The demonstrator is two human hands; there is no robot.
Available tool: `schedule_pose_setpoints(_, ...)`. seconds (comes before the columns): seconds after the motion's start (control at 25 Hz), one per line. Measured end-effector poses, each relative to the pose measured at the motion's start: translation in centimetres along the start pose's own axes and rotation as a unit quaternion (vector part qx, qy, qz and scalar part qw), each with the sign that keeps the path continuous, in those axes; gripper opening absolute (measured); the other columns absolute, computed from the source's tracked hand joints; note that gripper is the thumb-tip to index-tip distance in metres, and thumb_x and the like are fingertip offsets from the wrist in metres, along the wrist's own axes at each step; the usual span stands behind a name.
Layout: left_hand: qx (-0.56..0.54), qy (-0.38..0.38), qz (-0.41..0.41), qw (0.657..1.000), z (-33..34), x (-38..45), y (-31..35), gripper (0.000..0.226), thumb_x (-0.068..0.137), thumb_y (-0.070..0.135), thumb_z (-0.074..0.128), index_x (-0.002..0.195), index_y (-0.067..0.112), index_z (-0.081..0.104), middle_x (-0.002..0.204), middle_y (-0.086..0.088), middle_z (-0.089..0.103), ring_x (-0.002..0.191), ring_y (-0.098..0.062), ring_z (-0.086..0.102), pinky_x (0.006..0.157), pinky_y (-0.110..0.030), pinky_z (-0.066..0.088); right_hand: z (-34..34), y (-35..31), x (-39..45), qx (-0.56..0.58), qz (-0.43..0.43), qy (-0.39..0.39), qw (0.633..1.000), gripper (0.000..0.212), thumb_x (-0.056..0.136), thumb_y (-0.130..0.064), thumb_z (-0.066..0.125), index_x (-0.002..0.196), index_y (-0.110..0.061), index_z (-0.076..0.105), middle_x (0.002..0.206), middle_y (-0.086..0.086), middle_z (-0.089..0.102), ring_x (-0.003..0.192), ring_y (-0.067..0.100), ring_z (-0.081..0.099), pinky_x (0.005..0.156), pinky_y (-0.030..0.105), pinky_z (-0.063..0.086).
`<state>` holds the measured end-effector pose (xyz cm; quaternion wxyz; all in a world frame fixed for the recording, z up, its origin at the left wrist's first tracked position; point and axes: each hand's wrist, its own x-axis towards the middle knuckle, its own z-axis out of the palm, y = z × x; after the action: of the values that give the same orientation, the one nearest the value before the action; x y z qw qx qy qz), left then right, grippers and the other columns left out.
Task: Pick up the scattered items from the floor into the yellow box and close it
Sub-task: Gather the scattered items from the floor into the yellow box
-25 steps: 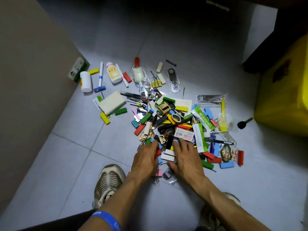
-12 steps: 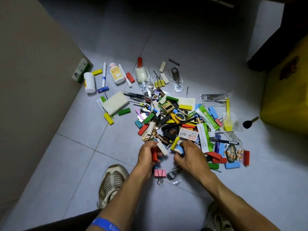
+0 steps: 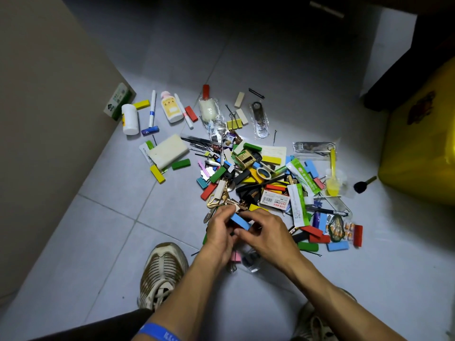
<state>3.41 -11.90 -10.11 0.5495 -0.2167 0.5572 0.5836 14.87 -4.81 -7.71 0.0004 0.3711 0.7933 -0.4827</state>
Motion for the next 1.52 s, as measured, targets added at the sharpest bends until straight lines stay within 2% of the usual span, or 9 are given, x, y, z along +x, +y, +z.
schedule_pose_setpoints(0.16, -0.058, 0.003, -0.033, 0.998, -0.8, -0.6, 1.0, 0.022, 0.091, 0.007, 0.047, 0.109, 0.011, 0.057, 0.073, -0.01, 0.06, 0.065, -0.02, 0.057, 0.055, -0.028, 0.05, 0.1, 0.2, 0.1, 0.046, 0.013, 0.061, 0.997, 0.024, 0.089, -0.027, 0.065, 0.113, -0.025, 0.07, 0.105, -0.012, 0.069, 0.088, 0.0, 0.063, 0.079, 0.021, 0.052)
schedule_pose_setpoints(0.4, -0.092, 0.003, -0.061, 0.994, -2.2, -0.9, 2.5, 0.021, 0.083, 0.019, 0.056, 0.1, 0.007, 0.059, 0.069, -0.008, 0.059, 0.054, -0.016, 0.053, 0.038, -0.018, 0.039, 0.6, 2.8, 1.2, -0.231, 0.042, 0.029, 0.972, 0.029, 0.094, -0.023, 0.054, 0.122, -0.015, 0.05, 0.113, 0.005, 0.059, 0.098, 0.022, 0.053, 0.089, 0.038, 0.047)
schedule_pose_setpoints(0.68, 0.249, 0.123, 0.031, 0.96, -4.1, -0.2, 2.6, 0.032, 0.075, 0.038, 0.08, 0.066, 0.019, 0.056, 0.06, -0.007, 0.062, 0.042, -0.017, 0.055, 0.038, -0.024, 0.042, 3.3, 2.1, 1.0, -0.253, 0.03, -0.009, 0.967, 0.028, 0.095, -0.037, 0.051, 0.116, -0.018, 0.051, 0.11, 0.002, 0.056, 0.099, 0.023, 0.053, 0.078, 0.035, 0.046)
schedule_pose_setpoints(0.8, 0.495, 0.108, 0.097, 0.857, -4.4, -0.4, 1.1, 0.016, 0.074, 0.014, 0.073, 0.068, 0.021, 0.06, 0.086, -0.001, 0.072, 0.076, -0.019, 0.068, 0.07, -0.035, 0.059, 3.3, 1.9, 1.3, -0.25, 0.044, 0.012, 0.967, 0.025, 0.097, -0.031, 0.048, 0.116, -0.015, 0.051, 0.111, 0.006, 0.057, 0.098, 0.024, 0.056, 0.075, 0.035, 0.047)
schedule_pose_setpoints(0.96, 0.7, 0.072, 0.177, 0.688, -3.8, -0.8, -0.9, 0.024, 0.075, 0.044, 0.072, 0.083, 0.028, 0.056, 0.089, 0.005, 0.066, 0.081, -0.022, 0.061, 0.063, -0.03, 0.044, 3.4, 1.1, 2.2, -0.168, 0.011, 0.037, 0.985, 0.024, 0.096, -0.032, 0.051, 0.113, -0.014, 0.053, 0.104, 0.006, 0.058, 0.093, 0.026, 0.056, 0.073, 0.037, 0.045)
schedule_pose_setpoints(1.12, 0.751, 0.084, 0.226, 0.615, -4.4, -0.6, -1.4, 0.034, 0.083, 0.043, 0.066, 0.108, 0.02, 0.059, 0.105, -0.005, 0.068, 0.092, -0.03, 0.064, 0.071, -0.033, 0.046, 4.1, 0.0, 4.0, -0.322, -0.022, -0.033, 0.946, 0.023, 0.096, -0.026, 0.05, 0.112, -0.012, 0.057, 0.113, 0.008, 0.059, 0.098, 0.027, 0.056, 0.076, 0.036, 0.044)
schedule_pose_setpoints(1.2, 0.723, 0.087, 0.204, 0.654, -4.3, -0.7, -1.1, 0.031, 0.081, 0.045, 0.061, 0.096, 0.018, 0.063, 0.094, -0.003, 0.069, 0.084, -0.026, 0.065, 0.064, -0.033, 0.045, 4.2, 0.0, 4.2, -0.332, -0.025, -0.042, 0.942, 0.02, 0.096, -0.023, 0.05, 0.11, -0.011, 0.057, 0.111, 0.008, 0.06, 0.096, 0.026, 0.057, 0.073, 0.035, 0.044)
schedule_pose_setpoints(1.4, 0.377, 0.035, 0.067, 0.923, -3.9, -0.6, 1.0, 0.016, 0.076, 0.024, 0.058, 0.071, 0.01, 0.062, 0.057, -0.002, 0.063, 0.044, -0.012, 0.055, 0.038, -0.02, 0.035, 0.5, 0.0, 3.3, 0.11, 0.114, 0.0, 0.987, 0.015, 0.097, -0.033, 0.056, 0.086, -0.024, 0.061, 0.076, -0.002, 0.066, 0.066, 0.003, 0.059, 0.06, 0.017, 0.042)
schedule_pose_setpoints(1.52, 0.204, -0.017, 0.062, 0.977, -3.5, -0.7, 2.3, 0.023, 0.056, 0.015, 0.062, 0.075, 0.01, 0.05, 0.06, -0.016, 0.062, 0.042, -0.019, 0.053, 0.036, -0.017, 0.025, -0.2, -2.0, 2.2, 0.277, 0.122, -0.081, 0.95, 0.012, 0.095, -0.031, 0.061, 0.09, -0.021, 0.066, 0.079, 0.004, 0.073, 0.068, 0.011, 0.068, 0.064, 0.027, 0.053)
